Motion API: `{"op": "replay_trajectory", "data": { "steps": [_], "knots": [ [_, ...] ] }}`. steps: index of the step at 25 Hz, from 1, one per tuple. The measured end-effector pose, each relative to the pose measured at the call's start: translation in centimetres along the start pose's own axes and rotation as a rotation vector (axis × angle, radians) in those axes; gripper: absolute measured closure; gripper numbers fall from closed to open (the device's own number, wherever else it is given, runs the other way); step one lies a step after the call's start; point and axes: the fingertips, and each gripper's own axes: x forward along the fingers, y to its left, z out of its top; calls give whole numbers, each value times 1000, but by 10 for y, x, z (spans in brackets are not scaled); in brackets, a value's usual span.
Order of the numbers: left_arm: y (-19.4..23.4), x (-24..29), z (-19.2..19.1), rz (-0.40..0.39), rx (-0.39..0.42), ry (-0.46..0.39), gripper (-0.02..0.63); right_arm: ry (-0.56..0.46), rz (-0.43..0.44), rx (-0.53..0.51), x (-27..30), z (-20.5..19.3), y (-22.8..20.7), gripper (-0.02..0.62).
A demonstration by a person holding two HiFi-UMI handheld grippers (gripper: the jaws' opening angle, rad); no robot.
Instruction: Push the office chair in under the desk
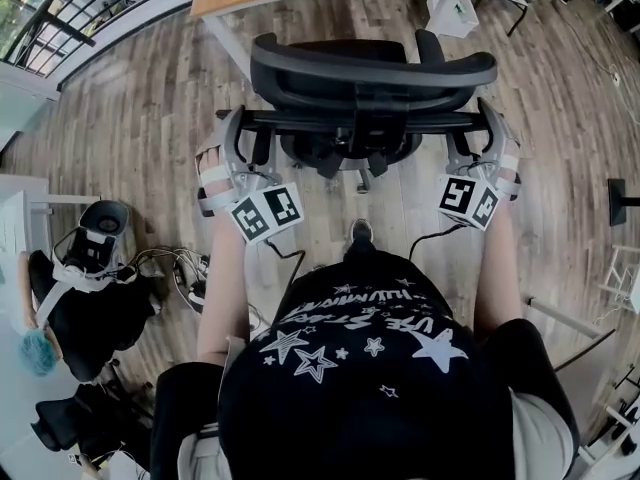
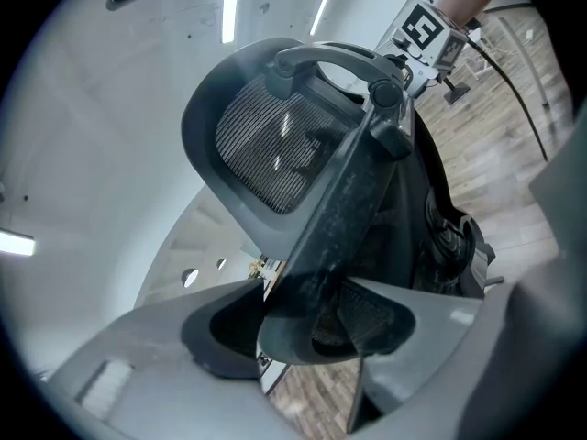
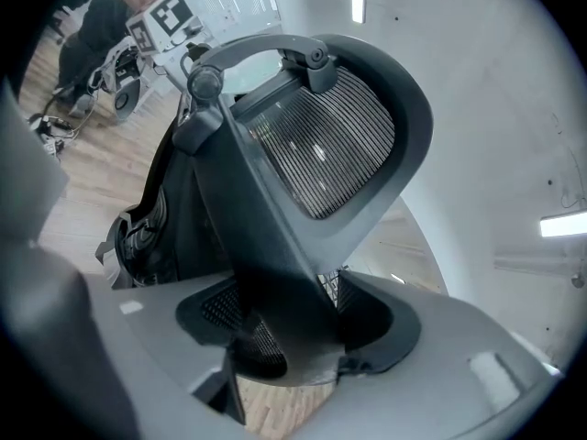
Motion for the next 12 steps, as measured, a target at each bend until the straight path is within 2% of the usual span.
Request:
{"op": "replay_trajectory", "data": {
  "steps": [5,12],
  "knots": [
    [-1,20,13,18,-11,-5,347,-9,12,6,32,-10,-15,301],
    [1,44,14,31,-15,45,347,-48,30,4,68,-11,-20,301]
  ]
}}
